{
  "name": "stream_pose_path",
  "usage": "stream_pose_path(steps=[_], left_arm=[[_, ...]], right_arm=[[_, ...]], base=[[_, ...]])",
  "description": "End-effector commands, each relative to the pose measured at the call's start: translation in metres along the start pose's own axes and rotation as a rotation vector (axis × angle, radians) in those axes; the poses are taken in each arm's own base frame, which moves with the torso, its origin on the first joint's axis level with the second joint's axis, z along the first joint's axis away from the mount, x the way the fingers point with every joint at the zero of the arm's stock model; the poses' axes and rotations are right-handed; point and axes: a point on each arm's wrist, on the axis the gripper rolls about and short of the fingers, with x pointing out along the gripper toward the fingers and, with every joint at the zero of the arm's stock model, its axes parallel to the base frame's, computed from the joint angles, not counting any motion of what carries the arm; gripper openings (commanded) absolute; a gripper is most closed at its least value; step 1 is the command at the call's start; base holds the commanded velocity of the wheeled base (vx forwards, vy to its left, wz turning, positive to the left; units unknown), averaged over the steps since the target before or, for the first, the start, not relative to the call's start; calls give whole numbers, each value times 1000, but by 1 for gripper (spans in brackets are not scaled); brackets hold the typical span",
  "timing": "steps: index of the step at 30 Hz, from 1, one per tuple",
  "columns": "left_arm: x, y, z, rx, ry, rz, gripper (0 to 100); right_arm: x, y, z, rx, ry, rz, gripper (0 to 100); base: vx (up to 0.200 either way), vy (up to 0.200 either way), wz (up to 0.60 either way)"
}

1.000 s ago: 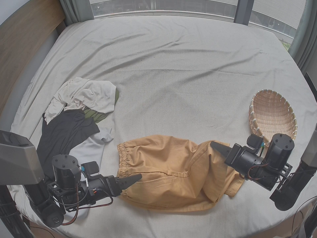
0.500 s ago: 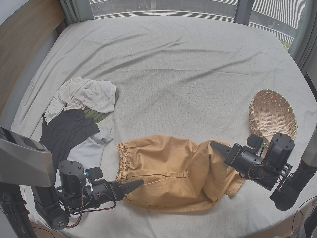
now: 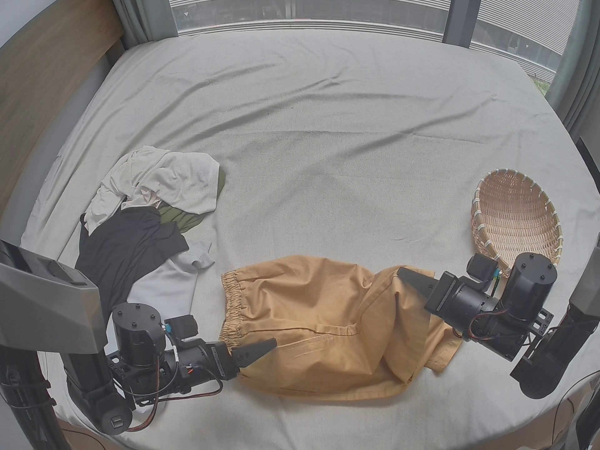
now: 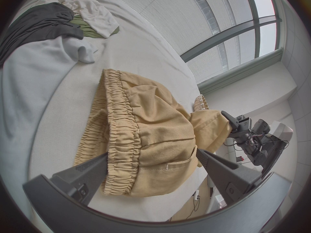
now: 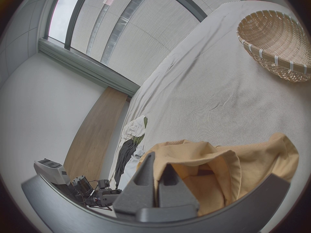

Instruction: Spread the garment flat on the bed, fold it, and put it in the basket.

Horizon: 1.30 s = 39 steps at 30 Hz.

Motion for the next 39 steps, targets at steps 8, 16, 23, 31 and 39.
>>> stream_pose_path(steps=[8, 16, 23, 31, 39], left_arm=[[-20, -26, 12, -18, -29, -134, 100], [-14, -26, 5, -15, 12, -142, 100], [2, -26, 10, -6, -2, -161, 100], [11, -25, 10, -1, 0, -167, 100], [10, -25, 13, 0, -21, -158, 0]], right_arm=[[1, 0, -1, 1, 2, 0, 0], [2, 1, -1, 1, 5, 4, 0], [2, 2, -2, 0, 6, 9, 0], [0, 0, 0, 1, 1, -1, 0], [1, 0, -1, 1, 5, 1, 0]], base=[[0, 0, 0], [0, 0, 0], [0, 0, 0], [0, 0, 0], [0, 0, 0]])
